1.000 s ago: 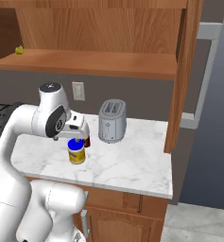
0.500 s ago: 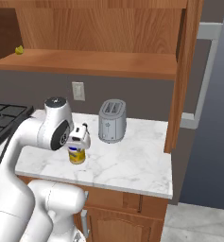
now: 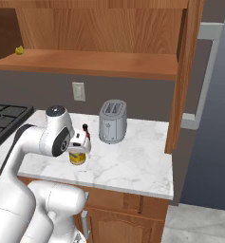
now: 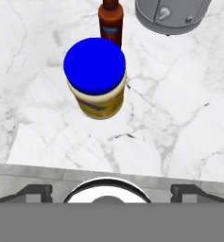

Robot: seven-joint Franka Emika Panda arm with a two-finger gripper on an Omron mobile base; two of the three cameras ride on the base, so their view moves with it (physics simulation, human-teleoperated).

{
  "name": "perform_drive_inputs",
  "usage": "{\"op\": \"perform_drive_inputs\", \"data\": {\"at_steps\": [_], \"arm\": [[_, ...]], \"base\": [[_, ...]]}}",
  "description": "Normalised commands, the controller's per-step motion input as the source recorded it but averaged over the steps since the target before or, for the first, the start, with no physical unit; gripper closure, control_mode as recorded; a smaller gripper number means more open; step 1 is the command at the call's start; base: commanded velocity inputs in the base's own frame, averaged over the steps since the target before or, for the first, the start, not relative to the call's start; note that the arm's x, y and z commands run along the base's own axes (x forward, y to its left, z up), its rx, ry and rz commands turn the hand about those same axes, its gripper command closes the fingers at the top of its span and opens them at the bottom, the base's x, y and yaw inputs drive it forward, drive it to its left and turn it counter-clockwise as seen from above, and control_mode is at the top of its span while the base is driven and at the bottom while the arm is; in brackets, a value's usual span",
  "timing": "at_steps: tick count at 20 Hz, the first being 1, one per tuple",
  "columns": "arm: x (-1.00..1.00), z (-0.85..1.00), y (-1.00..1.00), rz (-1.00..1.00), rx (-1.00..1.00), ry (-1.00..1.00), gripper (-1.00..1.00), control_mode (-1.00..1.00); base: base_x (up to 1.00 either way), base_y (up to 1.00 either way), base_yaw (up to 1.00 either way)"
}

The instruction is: Pick the condiment bottle and mayonnaise from the counter and place them in the cabinet.

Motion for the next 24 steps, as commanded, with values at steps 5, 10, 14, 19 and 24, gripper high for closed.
{"op": "perform_drive_inputs", "data": {"at_steps": [5, 10, 14, 19, 24], "arm": [[0.26, -0.28, 0.12, -0.01, 0.00, 0.00, -1.00, -1.00], [0.34, -0.22, 0.07, -0.02, 0.00, 0.00, -1.00, -1.00], [0.33, -0.13, 0.06, -0.03, 0.00, 0.00, -1.00, -1.00], [0.32, -0.07, 0.06, -0.03, 0.00, 0.00, -1.00, -1.00], [0.25, -0.08, 0.03, -0.02, 0.00, 0.00, -1.00, -1.00]], "base": [[0.00, 0.00, 0.00], [0.00, 0.00, 0.00], [0.00, 0.00, 0.00], [0.00, 0.00, 0.00], [0.00, 0.00, 0.00]]}}
